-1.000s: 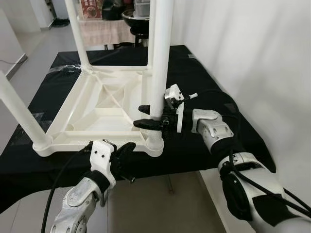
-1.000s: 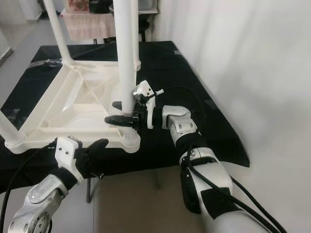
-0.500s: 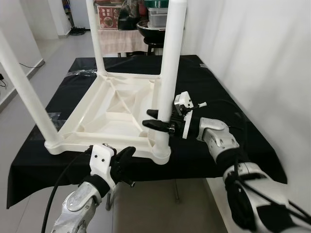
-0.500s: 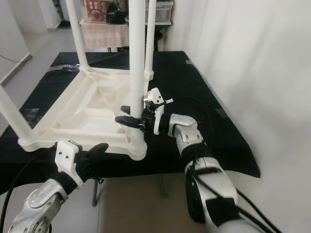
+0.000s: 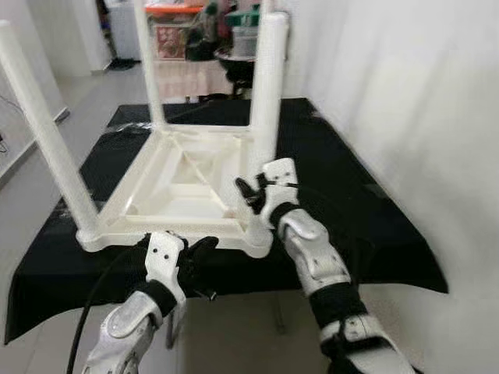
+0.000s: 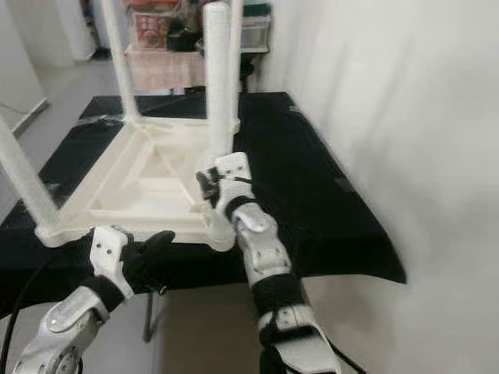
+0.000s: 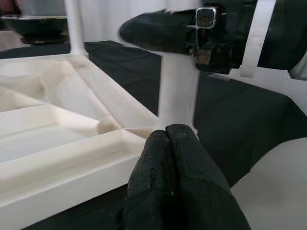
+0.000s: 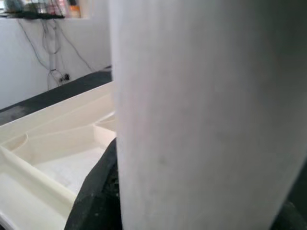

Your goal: Building children table

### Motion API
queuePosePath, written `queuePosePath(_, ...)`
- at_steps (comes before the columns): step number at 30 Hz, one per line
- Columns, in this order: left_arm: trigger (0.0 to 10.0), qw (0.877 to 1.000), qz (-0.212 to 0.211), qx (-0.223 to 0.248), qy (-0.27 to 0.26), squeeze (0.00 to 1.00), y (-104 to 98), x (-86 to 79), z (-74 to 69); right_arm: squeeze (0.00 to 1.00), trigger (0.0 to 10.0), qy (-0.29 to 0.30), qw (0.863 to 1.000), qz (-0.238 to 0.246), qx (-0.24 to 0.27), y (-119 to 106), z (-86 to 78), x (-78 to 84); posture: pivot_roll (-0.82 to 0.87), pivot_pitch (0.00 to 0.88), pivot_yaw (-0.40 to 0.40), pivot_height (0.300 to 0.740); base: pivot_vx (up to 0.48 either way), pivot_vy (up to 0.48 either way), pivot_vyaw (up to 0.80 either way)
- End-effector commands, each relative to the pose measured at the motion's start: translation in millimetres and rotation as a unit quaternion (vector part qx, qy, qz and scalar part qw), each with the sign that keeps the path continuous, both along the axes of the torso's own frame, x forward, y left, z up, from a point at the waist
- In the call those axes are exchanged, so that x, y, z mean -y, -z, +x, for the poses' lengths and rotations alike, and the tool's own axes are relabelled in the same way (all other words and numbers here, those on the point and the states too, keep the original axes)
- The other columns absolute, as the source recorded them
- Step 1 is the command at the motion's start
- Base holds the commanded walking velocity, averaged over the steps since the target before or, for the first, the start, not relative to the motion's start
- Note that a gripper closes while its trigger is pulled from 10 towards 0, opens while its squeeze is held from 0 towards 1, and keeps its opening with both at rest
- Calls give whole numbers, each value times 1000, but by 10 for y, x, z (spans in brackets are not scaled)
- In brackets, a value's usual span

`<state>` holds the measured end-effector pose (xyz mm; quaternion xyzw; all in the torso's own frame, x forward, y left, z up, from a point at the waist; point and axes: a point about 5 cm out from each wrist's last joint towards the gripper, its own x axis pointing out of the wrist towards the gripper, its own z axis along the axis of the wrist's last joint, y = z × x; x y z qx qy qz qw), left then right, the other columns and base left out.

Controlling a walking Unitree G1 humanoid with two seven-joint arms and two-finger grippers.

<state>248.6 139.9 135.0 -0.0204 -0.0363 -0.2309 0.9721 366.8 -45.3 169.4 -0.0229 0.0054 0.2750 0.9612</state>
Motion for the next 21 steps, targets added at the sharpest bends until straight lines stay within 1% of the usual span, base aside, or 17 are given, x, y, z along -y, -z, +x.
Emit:
queuePosePath(1, 10000, 1000, 6, 0, -5, 0, 19, 6, 5, 1000, 10000, -33, 999, 3, -31, 102, -31, -84, 69, 0, -69, 740, 0, 0, 0)
queuePosePath(2, 10000, 1000, 7, 0, -4, 0, 22, 15, 5, 1000, 10000, -61, 997, 31, -22, -10, -3, -78, 72, 0, -72, 740, 0, 0, 0)
queuePosePath(5, 10000, 1000, 7, 0, -4, 0, 23, 18, 5, 1000, 10000, -64, 997, 40, -18, -62, -16, -77, 72, 0, -72, 740, 0, 0, 0)
queuePosePath(6, 10000, 1000, 6, 0, -2, 0, 23, 25, 7, 0, 10000, -100, 994, 36, -4, -128, 7, -50, 73, 0, -74, 740, 0, 0, 0)
queuePosePath(7, 10000, 1000, 6, -1, -1, 0, 23, 32, 8, 0, 10000, -147, 988, 36, 4, -191, 30, -16, 75, 0, -74, 740, 0, 0, 0)
queuePosePath(8, 10000, 1000, 5, 0, 1, 0, 22, 43, 7, 0, 10000, -230, 973, 20, 19, -290, 54, 65, 78, 0, -77, 740, 0, 0, 0)
queuePosePath(10, 10000, 1000, 4, 0, 1, 0, 20, 50, 4, 0, 10000, -285, 958, -3, 21, -334, 57, 144, 79, 0, -80, 740, 0, 0, 0)
queuePosePath(12, 10000, 1000, 2, 1, 0, 0, 17, 55, 0, 0, 10000, -316, 948, -12, 13, -358, 63, 208, 81, 0, -81, 740, 0, 0, 0)
queuePosePath(13, 10000, 1000, 2, 1, 0, 0, 17, 55, 0, 0, 10000, -316, 948, -12, 13, -358, 63, 208, 81, 0, -81, 740, 0, 0, 0)
queuePosePath(14, 10000, 1000, 2, 1, 0, 0, 16, 57, -2, 0, 10000, -327, 945, -14, 10, -368, 69, 232, 81, 0, -81, 740, 0, 0, 0)
queuePosePath(15, 10000, 1000, 2, 1, 0, 0, 16, 57, -2, 0, 10000, -327, 945, -14, 10, -368, 69, 232, 81, 0, -81, 740, 0, 0, 0)
queuePosePath(17, 10000, 1000, 1, 1, -1, 0, 14, 62, -8, 0, 10000, -338, 941, -23, 7, -405, 102, 302, 87, 0, -83, 740, 0, 0, 0)
queuePosePath(19, 10000, 1000, 1, 1, -1, 0, 14, 64, -10, 0, 10000, -337, 941, -26, 7, -425, 119, 328, 87, 0, -83, 740, 0, 0, 0)
queuePosePath(21, 10000, 1000, 1, 1, -1, 0, 14, 65, -15, 0, 10000, -344, 939, -18, 2, -449, 126, 350, 89, 0, -82, 740, 0, 0, 0)
